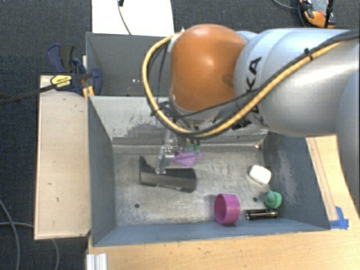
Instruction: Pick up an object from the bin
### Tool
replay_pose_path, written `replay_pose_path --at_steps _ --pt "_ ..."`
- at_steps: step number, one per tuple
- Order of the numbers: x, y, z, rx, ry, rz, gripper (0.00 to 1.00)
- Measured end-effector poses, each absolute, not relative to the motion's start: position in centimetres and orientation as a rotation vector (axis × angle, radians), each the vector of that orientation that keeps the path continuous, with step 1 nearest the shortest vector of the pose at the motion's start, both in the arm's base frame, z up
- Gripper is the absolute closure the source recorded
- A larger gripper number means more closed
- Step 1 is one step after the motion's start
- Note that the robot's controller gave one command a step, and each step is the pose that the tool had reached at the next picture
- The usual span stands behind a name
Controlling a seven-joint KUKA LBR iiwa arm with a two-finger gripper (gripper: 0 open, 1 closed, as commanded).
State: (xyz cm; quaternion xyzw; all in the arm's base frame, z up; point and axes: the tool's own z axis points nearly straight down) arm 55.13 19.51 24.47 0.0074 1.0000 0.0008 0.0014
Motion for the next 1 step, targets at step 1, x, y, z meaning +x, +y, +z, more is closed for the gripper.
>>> replay_pose_path --at_steps 1 --pt "55.13 19.51 24.47 0.025 3.139 0.003 0.00"
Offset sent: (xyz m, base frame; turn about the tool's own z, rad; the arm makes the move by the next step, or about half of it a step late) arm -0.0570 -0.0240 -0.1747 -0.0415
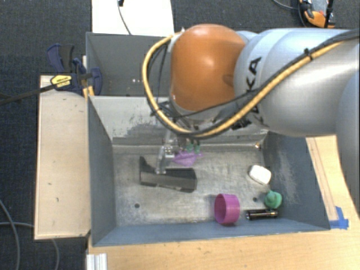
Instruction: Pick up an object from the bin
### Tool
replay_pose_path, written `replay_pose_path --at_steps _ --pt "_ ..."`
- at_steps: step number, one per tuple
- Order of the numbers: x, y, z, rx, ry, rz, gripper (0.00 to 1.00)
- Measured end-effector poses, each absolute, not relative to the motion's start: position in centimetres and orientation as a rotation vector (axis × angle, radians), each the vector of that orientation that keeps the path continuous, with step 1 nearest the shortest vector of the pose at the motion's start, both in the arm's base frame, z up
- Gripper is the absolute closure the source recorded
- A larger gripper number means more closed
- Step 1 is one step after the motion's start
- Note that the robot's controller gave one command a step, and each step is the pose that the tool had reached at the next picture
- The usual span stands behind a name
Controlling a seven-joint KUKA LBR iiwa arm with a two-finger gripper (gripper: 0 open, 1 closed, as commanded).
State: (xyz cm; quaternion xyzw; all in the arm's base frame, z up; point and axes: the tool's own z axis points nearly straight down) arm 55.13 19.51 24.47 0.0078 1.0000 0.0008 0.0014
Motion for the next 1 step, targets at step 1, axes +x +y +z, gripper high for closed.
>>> replay_pose_path --at_steps 1 --pt "53.85 19.00 20.39 -0.004 3.132 0.006 0.00"
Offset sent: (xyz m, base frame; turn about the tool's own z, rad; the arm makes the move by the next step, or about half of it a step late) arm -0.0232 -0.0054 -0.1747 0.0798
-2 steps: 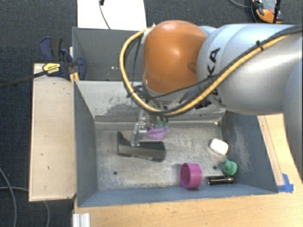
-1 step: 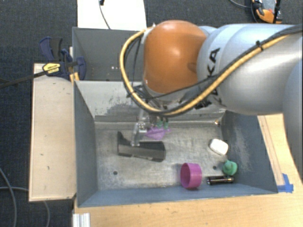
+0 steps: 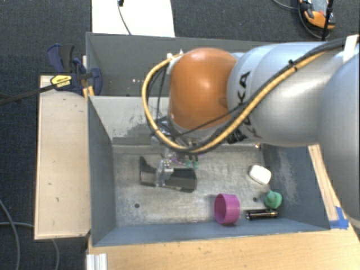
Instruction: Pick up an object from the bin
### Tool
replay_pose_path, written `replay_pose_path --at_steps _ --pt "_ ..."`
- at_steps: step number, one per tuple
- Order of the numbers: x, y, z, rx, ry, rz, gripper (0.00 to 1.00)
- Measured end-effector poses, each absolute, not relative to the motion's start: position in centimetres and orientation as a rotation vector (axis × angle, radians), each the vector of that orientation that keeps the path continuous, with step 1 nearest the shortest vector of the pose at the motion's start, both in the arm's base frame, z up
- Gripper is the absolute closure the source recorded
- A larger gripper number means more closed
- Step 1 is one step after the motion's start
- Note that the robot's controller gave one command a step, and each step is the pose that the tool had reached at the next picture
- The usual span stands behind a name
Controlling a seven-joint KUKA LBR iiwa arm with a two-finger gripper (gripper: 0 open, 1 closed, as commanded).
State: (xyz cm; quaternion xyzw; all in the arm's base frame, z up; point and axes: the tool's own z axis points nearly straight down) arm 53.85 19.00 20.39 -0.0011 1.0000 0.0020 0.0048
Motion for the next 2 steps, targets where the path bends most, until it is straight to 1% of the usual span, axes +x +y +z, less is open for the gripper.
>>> replay_pose_path --at_steps 1,2 --pt "53.3 18.9 14.3 0.049 3.135 0.005 0.00" --pt "50.3 17.2 7.3 -0.088 3.129 0.008 1.00"
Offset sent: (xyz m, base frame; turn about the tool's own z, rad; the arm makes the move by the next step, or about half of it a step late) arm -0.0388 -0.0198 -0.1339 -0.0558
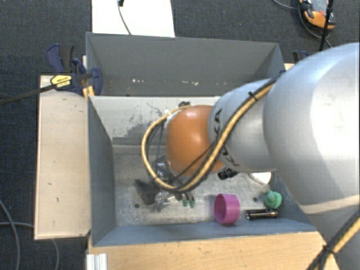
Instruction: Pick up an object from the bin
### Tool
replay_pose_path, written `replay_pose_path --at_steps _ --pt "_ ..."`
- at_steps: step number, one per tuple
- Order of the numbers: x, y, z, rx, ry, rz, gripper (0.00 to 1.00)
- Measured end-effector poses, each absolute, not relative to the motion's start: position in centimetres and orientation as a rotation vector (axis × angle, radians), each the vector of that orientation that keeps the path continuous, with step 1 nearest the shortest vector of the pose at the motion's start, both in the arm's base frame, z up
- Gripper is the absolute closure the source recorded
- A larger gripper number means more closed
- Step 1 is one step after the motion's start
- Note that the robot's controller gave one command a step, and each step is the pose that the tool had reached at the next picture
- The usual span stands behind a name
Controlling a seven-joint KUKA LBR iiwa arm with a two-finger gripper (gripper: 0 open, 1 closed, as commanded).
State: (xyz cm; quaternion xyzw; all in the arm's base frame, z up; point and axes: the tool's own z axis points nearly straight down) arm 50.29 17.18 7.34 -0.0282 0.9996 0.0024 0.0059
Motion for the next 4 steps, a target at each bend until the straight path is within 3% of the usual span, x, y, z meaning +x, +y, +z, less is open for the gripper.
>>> replay_pose_path --at_steps 1,2,3,4 --pt "50.3 17.2 7.3 -0.088 3.129 0.008 1.00" --pt "52.9 18.9 7.4 -0.117 3.148 -0.006 1.00" --pt "50.7 15.6 18.4 -0.053 3.145 -0.001 1.00" --pt "50.7 15.6 18.4 -0.051 3.145 -0.001 1.00"
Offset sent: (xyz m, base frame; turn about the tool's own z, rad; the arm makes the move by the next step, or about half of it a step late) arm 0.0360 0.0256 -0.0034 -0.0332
